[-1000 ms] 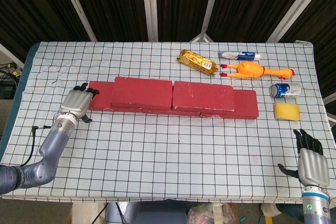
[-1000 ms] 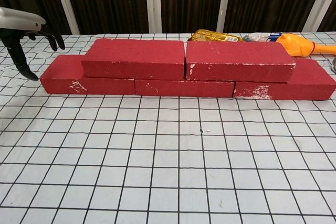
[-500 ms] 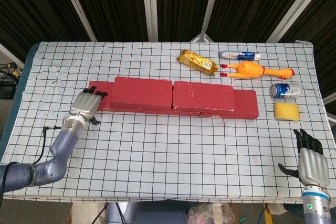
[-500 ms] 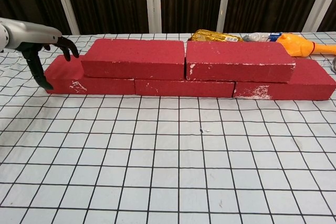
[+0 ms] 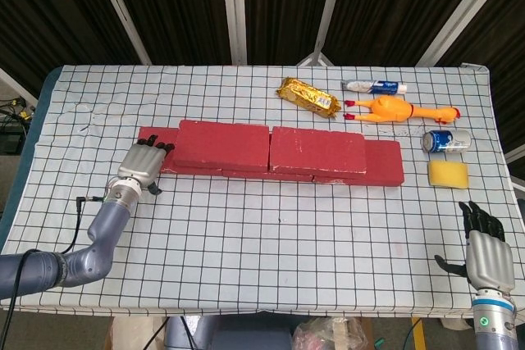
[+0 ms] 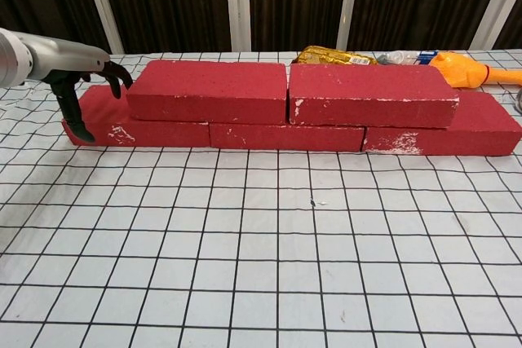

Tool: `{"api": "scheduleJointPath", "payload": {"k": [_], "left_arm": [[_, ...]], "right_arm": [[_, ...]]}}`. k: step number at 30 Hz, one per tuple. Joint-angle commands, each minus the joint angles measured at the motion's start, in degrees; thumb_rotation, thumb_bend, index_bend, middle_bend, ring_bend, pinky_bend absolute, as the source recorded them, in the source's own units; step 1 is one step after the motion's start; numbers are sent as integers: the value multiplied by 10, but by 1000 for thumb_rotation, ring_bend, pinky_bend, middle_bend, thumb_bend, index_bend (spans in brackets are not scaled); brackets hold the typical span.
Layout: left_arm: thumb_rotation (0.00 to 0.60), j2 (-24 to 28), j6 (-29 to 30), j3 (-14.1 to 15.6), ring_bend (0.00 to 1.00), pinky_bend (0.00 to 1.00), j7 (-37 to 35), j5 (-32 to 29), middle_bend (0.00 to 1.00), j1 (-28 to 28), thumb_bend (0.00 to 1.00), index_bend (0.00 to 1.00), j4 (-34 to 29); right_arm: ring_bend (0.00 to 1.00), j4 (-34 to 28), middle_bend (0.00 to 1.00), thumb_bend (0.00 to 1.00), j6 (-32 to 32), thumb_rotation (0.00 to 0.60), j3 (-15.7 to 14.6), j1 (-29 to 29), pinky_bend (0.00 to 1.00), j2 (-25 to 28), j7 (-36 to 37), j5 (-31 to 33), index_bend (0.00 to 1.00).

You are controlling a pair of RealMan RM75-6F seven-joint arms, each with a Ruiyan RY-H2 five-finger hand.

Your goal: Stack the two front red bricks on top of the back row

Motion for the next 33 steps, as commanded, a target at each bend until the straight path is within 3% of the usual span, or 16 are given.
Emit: {"api": "scheduleJointPath", "payload": {"k": [1, 22, 33], "left_arm": [[600, -1, 1, 0, 48, 146, 1, -1, 190, -1, 0, 166, 0], [600, -1, 5, 2, 48, 146, 8, -17, 191, -13, 0, 163, -7], [600, 59, 29, 4, 48, 146, 8, -28, 128, -8, 0, 116, -70]], "right_arm": [[0, 0, 0, 189, 0, 600, 0, 0, 0, 0, 0, 0, 49], [0, -3, 0, 189, 2, 600, 0, 0, 0, 1, 0, 3, 51], [0, -3, 0, 189, 4, 600, -2, 1, 0, -2, -6, -1, 51]]}}
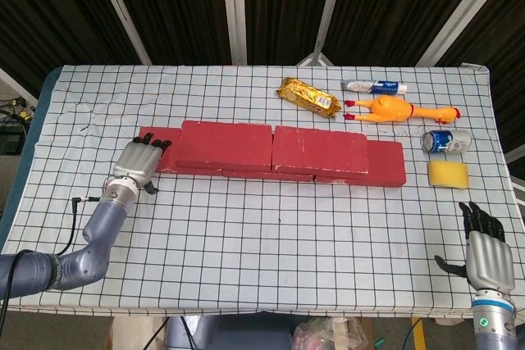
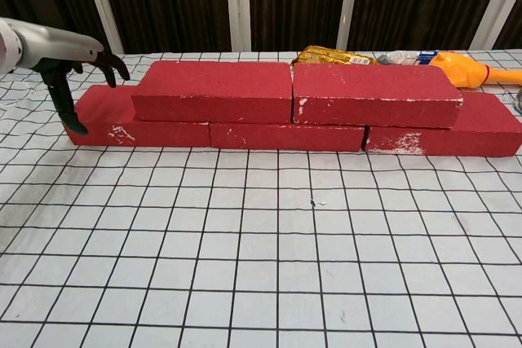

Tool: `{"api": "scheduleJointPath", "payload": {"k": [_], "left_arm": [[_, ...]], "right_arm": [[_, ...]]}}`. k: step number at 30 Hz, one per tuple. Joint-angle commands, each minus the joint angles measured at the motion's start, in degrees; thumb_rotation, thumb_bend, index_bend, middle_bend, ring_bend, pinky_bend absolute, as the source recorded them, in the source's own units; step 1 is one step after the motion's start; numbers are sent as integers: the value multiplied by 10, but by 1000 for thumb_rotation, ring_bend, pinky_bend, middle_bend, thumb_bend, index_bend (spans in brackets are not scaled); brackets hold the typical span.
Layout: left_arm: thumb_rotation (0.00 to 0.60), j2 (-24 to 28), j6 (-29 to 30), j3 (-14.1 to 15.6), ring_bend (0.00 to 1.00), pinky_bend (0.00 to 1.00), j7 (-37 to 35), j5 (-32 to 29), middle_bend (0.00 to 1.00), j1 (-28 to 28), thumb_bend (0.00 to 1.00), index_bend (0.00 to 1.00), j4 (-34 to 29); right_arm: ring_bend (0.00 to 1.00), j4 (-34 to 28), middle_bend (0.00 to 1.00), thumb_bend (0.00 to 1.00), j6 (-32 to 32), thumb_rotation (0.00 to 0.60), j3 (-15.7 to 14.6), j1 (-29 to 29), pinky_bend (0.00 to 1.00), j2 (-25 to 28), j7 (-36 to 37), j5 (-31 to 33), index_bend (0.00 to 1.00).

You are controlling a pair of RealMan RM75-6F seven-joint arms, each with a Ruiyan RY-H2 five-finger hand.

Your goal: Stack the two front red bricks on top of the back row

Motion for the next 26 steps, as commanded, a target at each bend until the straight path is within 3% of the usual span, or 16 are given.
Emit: {"api": "scheduleJointPath", "payload": {"k": [1, 4, 8, 11, 14, 20, 26], "left_arm": [[600, 30, 14, -1, 48, 146, -10, 3, 120, 9, 0, 114, -36], [600, 60, 47, 4, 47, 146, -47, 49, 85, 43, 0, 112, -88], [600, 86, 155, 60, 39, 146, -122, 215, 46, 152, 0, 113, -154], [600, 67, 268, 120, 35, 142, -188, 368, 36, 256, 0, 113, -132], [600, 44, 334, 153, 21, 128, -237, 451, 27, 324, 0, 115, -84], [600, 12, 397, 173, 15, 119, -302, 519, 25, 412, 0, 122, -7], [600, -2, 417, 167, 15, 114, -324, 571, 33, 446, 0, 134, 28]], "right_arm": [[0, 0, 0, 189, -1, 600, -1, 1, 0, -1, -2, -1, 51], [0, 2, 0, 189, -6, 600, -4, 3, 0, -1, -2, -10, 51], [0, 26, 0, 190, -8, 600, -14, 9, 0, -8, 9, -67, 51], [0, 59, 0, 191, 0, 600, -26, 13, 0, -24, 23, -134, 51], [0, 87, 0, 190, 11, 600, -34, 15, 0, -40, 26, -182, 51], [0, 126, 0, 189, 38, 600, -40, 15, 0, -68, 40, -248, 51], [0, 142, 0, 190, 50, 600, -41, 13, 0, -79, 40, -270, 51]]}}
